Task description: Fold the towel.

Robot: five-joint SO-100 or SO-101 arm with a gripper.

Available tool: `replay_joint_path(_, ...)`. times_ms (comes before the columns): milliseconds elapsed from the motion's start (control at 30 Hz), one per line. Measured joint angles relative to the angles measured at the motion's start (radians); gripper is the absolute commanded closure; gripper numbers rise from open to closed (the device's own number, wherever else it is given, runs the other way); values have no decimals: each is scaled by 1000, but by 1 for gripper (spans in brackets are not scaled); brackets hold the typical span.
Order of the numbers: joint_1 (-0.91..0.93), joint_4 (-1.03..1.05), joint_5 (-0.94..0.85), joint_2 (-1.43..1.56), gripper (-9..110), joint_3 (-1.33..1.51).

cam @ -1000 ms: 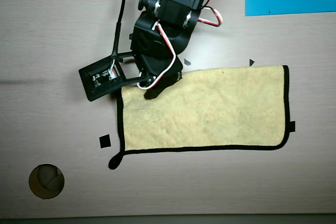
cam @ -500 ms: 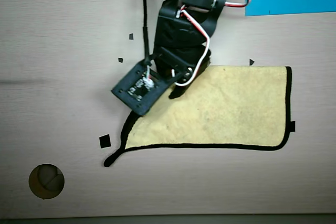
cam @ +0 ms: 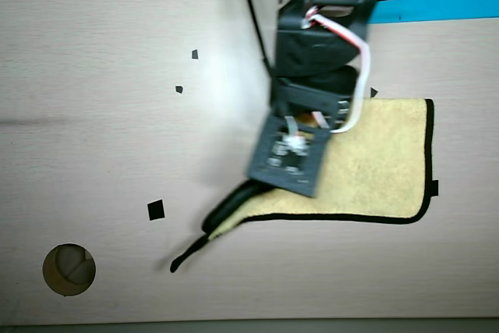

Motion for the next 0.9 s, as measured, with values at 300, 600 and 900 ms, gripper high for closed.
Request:
replay_joint_path(300, -115, 58, -6, -12, 101, -72)
replay_joint_path(600, -192, 78, -18, -49, 101, -138)
replay_joint_path(900, -278, 120, -18, -60, 101, -152)
